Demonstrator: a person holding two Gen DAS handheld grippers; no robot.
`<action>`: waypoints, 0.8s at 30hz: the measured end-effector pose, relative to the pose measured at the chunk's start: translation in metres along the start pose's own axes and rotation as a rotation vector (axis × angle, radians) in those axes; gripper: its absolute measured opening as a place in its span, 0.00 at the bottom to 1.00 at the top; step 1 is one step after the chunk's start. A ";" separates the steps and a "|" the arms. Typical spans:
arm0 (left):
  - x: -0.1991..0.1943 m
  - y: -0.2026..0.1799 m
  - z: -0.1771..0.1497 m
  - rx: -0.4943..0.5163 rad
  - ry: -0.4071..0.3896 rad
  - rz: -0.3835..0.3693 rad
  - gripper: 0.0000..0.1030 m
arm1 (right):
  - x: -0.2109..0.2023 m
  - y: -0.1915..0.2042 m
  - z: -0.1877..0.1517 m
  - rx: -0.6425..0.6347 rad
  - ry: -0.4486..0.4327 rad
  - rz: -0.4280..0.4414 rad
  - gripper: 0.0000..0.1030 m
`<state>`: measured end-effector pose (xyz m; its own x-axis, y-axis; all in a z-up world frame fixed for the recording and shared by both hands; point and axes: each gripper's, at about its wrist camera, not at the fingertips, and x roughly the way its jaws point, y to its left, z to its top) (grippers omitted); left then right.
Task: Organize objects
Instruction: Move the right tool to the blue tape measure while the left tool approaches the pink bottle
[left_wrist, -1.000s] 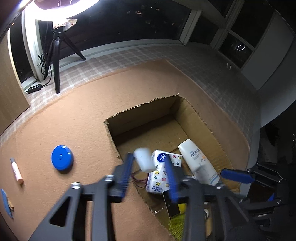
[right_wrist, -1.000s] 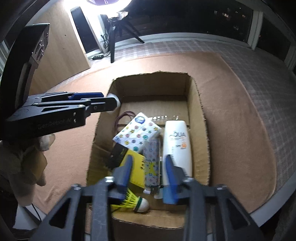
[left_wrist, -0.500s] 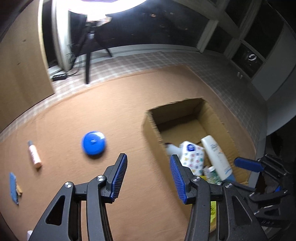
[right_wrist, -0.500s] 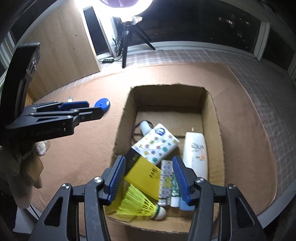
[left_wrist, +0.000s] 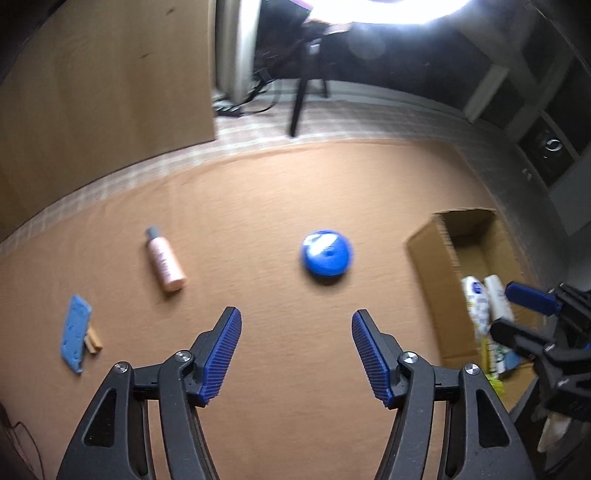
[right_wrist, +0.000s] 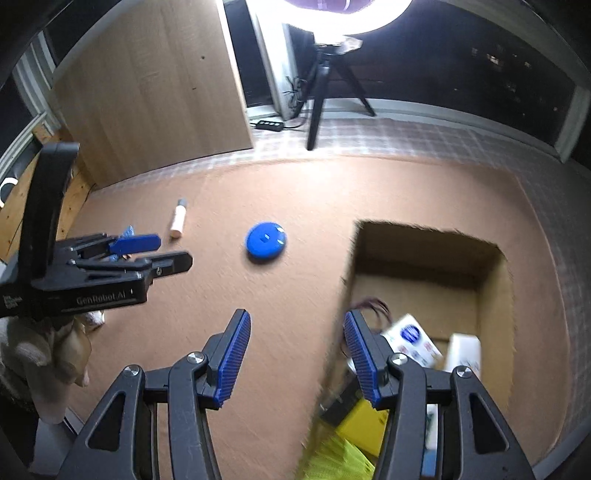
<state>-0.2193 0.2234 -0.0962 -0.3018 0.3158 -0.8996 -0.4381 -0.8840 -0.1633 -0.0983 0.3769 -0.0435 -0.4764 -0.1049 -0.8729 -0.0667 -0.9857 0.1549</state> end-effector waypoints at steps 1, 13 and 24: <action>0.002 0.008 0.000 -0.008 0.010 0.012 0.64 | 0.003 0.002 0.004 0.001 0.003 0.008 0.48; 0.025 0.069 0.010 -0.115 0.049 0.080 0.67 | 0.062 0.034 0.053 -0.026 0.079 0.012 0.50; 0.049 0.120 0.047 -0.279 0.056 0.070 0.67 | 0.125 0.027 0.084 0.057 0.199 0.024 0.52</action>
<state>-0.3268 0.1487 -0.1411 -0.2727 0.2381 -0.9322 -0.1662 -0.9660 -0.1981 -0.2338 0.3479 -0.1096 -0.2961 -0.1580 -0.9420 -0.1095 -0.9741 0.1979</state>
